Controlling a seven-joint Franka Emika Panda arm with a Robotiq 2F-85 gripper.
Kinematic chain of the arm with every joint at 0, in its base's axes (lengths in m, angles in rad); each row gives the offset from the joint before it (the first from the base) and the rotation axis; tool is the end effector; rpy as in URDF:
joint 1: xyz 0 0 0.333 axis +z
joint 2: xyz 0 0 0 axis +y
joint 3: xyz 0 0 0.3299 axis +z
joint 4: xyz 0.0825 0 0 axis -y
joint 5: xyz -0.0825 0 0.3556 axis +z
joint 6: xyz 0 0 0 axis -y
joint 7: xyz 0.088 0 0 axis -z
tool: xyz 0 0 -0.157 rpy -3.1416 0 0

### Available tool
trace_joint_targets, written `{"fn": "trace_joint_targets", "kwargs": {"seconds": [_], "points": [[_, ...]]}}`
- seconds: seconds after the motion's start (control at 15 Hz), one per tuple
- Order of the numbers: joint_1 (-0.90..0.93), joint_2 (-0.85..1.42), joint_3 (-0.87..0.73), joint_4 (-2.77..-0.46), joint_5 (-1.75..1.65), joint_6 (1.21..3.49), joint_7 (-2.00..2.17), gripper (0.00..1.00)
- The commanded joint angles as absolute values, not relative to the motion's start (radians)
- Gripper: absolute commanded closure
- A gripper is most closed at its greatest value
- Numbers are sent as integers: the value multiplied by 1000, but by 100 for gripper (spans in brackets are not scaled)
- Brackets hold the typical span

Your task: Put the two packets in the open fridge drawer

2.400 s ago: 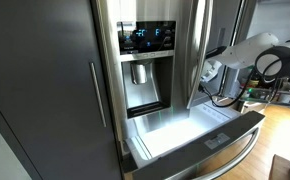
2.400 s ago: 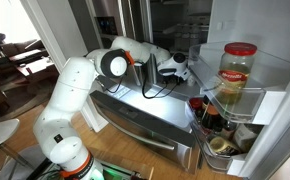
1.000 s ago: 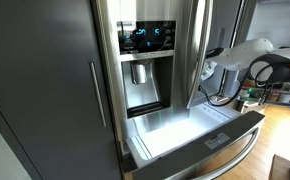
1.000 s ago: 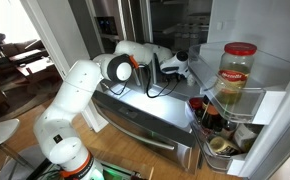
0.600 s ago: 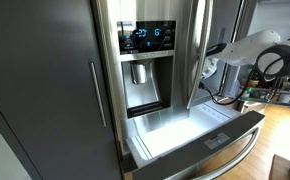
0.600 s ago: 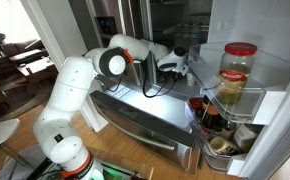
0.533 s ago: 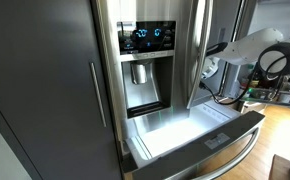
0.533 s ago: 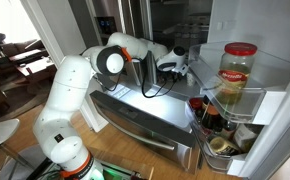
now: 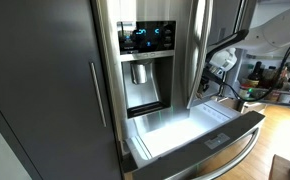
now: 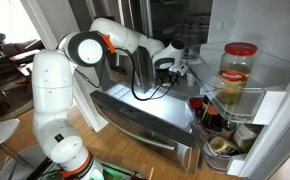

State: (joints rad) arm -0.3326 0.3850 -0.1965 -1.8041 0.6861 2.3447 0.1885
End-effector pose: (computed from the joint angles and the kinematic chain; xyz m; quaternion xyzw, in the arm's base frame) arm 0.5868 -0.2946 0.3388 -0.8165 0.5254 -0.1195 0.2076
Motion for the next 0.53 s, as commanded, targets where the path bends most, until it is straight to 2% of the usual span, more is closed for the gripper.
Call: {"fn": "trace_joint_targets", "kwargs": {"seconds": [0.0, 0.27, 0.47], "points": [[-308, 178, -249, -1997, 560, 2261, 254, 100], [-321, 21, -283, -2105, 433, 2116, 266, 100], [-323, -78, -302, -2173, 341, 2106, 289, 100]]}}
